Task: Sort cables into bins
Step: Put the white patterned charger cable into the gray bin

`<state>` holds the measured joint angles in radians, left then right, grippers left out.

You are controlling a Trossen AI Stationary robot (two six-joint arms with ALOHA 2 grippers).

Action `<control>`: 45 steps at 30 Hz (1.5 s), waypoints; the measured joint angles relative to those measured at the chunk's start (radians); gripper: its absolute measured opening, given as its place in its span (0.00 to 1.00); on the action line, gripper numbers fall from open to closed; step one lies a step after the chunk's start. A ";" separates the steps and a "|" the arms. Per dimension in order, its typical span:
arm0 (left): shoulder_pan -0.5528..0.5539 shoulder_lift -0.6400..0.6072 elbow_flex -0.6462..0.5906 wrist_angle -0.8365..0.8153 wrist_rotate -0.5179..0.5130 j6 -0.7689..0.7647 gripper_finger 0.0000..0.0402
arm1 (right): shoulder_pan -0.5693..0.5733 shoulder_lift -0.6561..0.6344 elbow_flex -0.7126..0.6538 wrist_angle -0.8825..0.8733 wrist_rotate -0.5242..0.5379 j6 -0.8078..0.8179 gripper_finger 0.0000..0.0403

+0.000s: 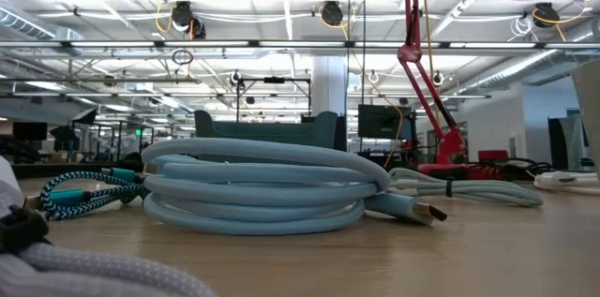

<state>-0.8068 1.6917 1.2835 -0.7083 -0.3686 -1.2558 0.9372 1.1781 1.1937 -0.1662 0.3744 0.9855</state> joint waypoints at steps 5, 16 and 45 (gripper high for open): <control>0.009 0.000 0.000 -0.003 0.005 0.014 0.02 | 0.031 0.088 0.079 -0.222 -0.010 0.107 0.03; 0.010 0.000 0.000 -0.002 0.011 0.011 0.01 | 0.032 0.279 0.081 -0.554 -0.350 0.315 0.03; 0.006 0.000 0.000 0.007 0.011 -0.052 0.01 | 0.008 0.429 -0.121 -0.487 -0.350 0.256 0.03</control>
<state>-0.8005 1.6917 1.2833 -0.7013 -0.3576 -1.3079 0.9455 1.6070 1.0722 -0.6528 0.0249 1.2415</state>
